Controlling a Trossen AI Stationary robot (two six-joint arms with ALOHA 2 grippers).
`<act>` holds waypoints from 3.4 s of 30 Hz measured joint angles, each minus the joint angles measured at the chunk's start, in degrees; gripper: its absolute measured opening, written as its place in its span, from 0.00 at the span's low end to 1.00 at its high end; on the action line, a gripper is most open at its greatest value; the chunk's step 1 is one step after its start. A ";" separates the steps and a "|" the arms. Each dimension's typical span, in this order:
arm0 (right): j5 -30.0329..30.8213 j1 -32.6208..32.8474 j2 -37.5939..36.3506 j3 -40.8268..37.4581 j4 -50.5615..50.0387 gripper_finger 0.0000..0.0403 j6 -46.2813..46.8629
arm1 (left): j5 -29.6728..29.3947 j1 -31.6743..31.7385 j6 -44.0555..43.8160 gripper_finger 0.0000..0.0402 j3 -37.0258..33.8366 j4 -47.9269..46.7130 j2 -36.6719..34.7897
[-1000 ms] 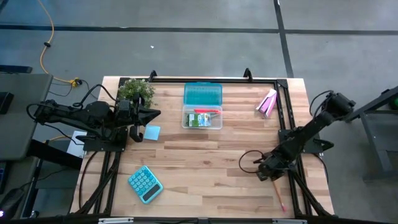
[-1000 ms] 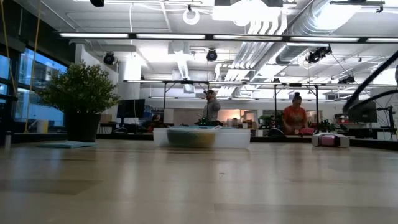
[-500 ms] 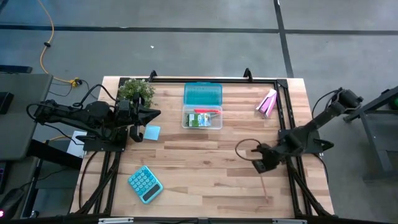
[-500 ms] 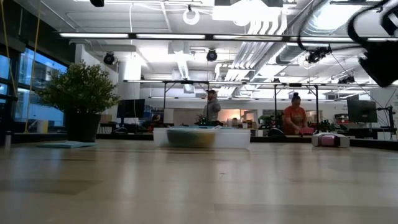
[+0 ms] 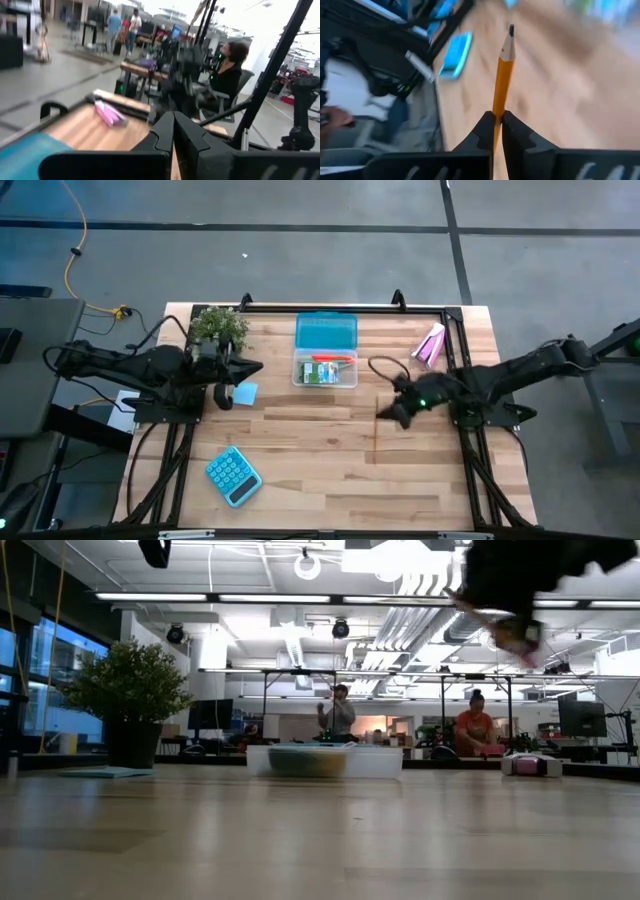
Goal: Pack school essentials
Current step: Put the orange pencil into the supply box
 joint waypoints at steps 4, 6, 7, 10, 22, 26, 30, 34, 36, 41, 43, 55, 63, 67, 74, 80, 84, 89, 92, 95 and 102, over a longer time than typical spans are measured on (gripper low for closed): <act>0.31 -6.93 5.14 9.25 -1.03 0.00 -16.06 | 0.99 0.04 -3.71 0.00 0.00 -0.78 2.39; 0.20 -9.54 7.77 14.31 -2.18 0.00 -23.29 | 1.61 0.07 -4.93 0.00 0.00 0.23 3.85; -0.12 -10.69 9.33 16.89 -2.88 0.00 -26.45 | 1.92 0.25 -5.89 0.00 0.19 0.52 4.63; -1.51 -13.52 13.82 25.00 -8.10 0.00 -34.79 | 4.76 1.75 -9.40 0.00 1.96 0.48 7.09; -4.04 -15.61 23.13 42.38 -19.18 0.00 -47.66 | 13.71 8.79 -8.57 0.00 10.71 -7.78 12.50; -4.02 -15.59 23.13 42.38 -19.39 0.00 -48.02 | 13.73 9.95 -8.59 0.00 11.53 -9.09 12.61; -4.02 -15.59 23.13 42.38 -19.41 0.00 -48.20 | 13.86 10.60 -8.09 0.00 11.54 -8.87 12.61; -4.02 -15.59 23.13 42.38 -19.44 0.00 -48.20 | 13.90 10.97 -7.62 0.00 11.54 -8.86 12.61; -4.02 -15.61 23.13 42.38 -19.47 0.00 -48.21 | 13.95 10.97 -6.69 0.00 11.54 -8.86 12.61; -2.04 -15.59 23.13 42.38 -19.61 0.00 -50.19 | 13.98 10.97 -5.99 0.00 11.54 -8.80 12.61; 1.25 -15.82 23.74 42.96 -20.05 0.00 -52.45 | 14.13 10.95 -6.00 0.00 11.54 -8.79 12.61; 4.57 -25.95 50.07 67.07 -44.71 0.00 -67.06 | 16.09 10.95 -5.97 0.00 11.54 -8.53 12.56; 6.50 -29.84 65.90 79.34 -52.08 0.00 -72.98 | 15.11 10.95 -2.88 0.00 11.54 -6.81 12.56; 6.46 -29.82 69.49 82.89 -54.27 0.00 -72.88 | 14.96 10.95 -2.52 0.00 11.54 -5.13 12.54; 6.55 -28.90 70.06 88.09 -59.03 0.00 -69.74 | 14.91 10.95 -1.13 0.00 11.54 -5.12 12.54; 6.51 -28.44 70.02 91.16 -61.15 0.00 -68.15 | 14.93 10.95 -1.05 0.00 11.54 -5.14 12.54; 6.03 -28.69 70.02 88.12 -60.22 0.00 -68.03 | 14.94 10.95 -1.07 0.00 11.54 -5.14 12.54; 5.99 -29.00 70.06 83.30 -59.24 0.00 -67.24 | 14.96 10.95 -1.34 0.00 11.54 -5.14 12.54; 6.77 -29.01 70.12 82.42 -58.87 0.00 -67.50 | 14.98 10.95 -1.45 0.00 11.54 -5.13 12.54; 7.83 -29.01 70.10 82.42 -56.86 0.00 -67.52 | 14.98 10.95 -1.49 0.00 11.54 -5.12 12.54; 7.53 -29.61 70.77 82.48 -56.19 0.00 -67.07 | 15.00 10.81 -1.88 0.00 11.54 -5.12 12.54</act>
